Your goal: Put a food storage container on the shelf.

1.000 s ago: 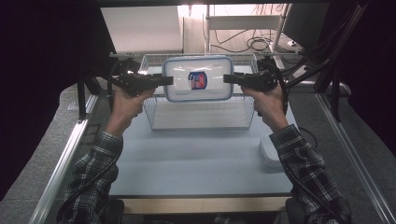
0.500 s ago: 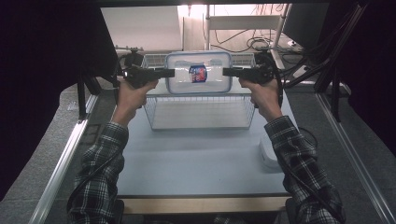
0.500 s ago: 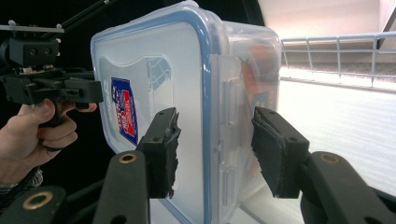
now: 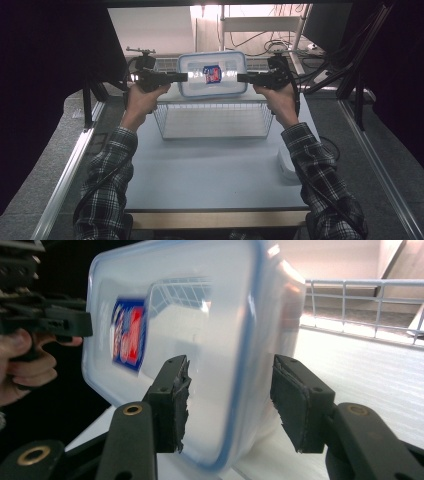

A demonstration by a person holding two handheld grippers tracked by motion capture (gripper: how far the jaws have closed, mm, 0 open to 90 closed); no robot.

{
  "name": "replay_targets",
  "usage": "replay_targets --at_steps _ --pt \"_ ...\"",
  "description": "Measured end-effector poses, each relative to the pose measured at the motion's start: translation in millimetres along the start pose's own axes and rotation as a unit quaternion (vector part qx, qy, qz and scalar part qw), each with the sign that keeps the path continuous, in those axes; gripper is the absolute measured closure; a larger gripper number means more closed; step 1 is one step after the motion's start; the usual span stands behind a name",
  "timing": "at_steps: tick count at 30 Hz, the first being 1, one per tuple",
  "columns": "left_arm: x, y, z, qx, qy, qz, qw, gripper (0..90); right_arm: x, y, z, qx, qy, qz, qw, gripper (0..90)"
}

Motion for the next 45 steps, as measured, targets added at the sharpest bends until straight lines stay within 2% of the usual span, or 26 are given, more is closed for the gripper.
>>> replay_targets --at_steps 2,3,6,9,11,13,14,16,17,18,20,23,25,28,31,36,42,45 --pt "-3.6 0.8 -1.1 0.001 -0.009 -0.001 1.0000 43.5 -0.4 4.6 -2.2 -0.007 -0.019 -0.030 0.9993 49.6" --pt "-5.7 1.3 -1.8 0.005 -0.016 -0.003 0.9999 43.2 0.1 6.1 -2.8 -0.010 -0.020 -0.031 0.9993 49.1" --pt "-9.9 2.9 -2.4 0.009 -0.027 -0.010 0.9996 42.8 4.2 9.3 -2.4 -0.009 0.000 -0.018 0.9998 49.3" --pt "-12.7 4.8 -0.9 0.002 -0.024 -0.009 0.9997 40.9 5.5 9.9 -1.0 -0.009 0.008 -0.013 0.9998 49.6" --pt "-12.4 6.5 1.0 -0.004 -0.018 -0.001 0.9998 38.3 6.0 9.9 -0.9 -0.010 0.011 -0.011 0.9998 50.5" --pt "-12.2 7.4 3.0 -0.008 -0.009 0.017 0.9998 36.1 5.7 9.9 -1.3 -0.010 0.014 -0.012 0.9998 50.7" --pt "-11.3 7.4 4.1 -0.013 0.004 0.033 0.9994 36.0 5.5 9.8 -1.3 -0.010 0.015 -0.011 0.9998 50.6" --pt "-10.2 8.5 4.8 -0.020 0.015 0.051 0.9984 35.6 5.5 9.5 -0.8 -0.009 0.022 -0.009 0.9997 50.9" --pt "-10.3 9.1 4.6 -0.022 0.018 0.055 0.9981 34.9 5.4 8.7 0.0 -0.004 0.023 -0.012 0.9997 54.3" --pt "-10.3 10.4 4.2 -0.021 0.018 0.053 0.9982 34.8 4.6 7.2 1.3 0.004 0.020 -0.018 0.9996 58.1" --pt "-10.2 12.5 3.3 -0.016 0.015 0.043 0.9989 36.0 2.4 6.5 4.0 0.007 0.010 -0.028 0.9995 59.1" --pt "-12.0 14.8 3.0 -0.006 0.002 0.048 0.9988 36.7 -0.2 8.7 6.7 0.013 0.005 -0.037 0.9992 59.1" --pt "-14.2 15.6 2.0 0.001 -0.009 0.045 0.9990 37.7 -1.2 10.1 8.3 0.015 0.001 -0.043 0.9990 59.1" --pt "-15.5 15.0 0.1 0.009 -0.014 0.041 0.9990 38.3 -2.0 10.6 8.6 0.017 -0.005 -0.046 0.9988 58.9" --pt "-12.8 10.6 -0.2 0.012 0.000 0.054 0.9984 41.2 -3.3 10.1 7.8 0.023 -0.017 -0.048 0.9984 59.6" --pt "-1.3 -1.1 -0.8 0.026 0.018 0.047 0.9984 40.9 -7.1 6.1 4.7 0.031 -0.050 -0.044 0.9973 59.7" --pt "15.1 -9.5 -11.2 0.017 0.062 0.056 0.9964 37.3 -11.8 -2.6 -4.0 0.033 -0.073 -0.031 0.9963 58.5" --pt "23.9 -10.1 -18.7 0.007 0.094 0.061 0.9936 33.7 -13.2 -5.8 -12.0 0.029 -0.084 -0.024 0.9958 55.4"
Point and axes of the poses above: each handheld gripper's, and its own axes: y roughly forward along the jaws, z roughly out of its top, x roughly to its right, the point moved 2 cm from there along y, roughly forward along the jaws, and after that the axes turned 15 degrees about y, right-handed, at the moved point
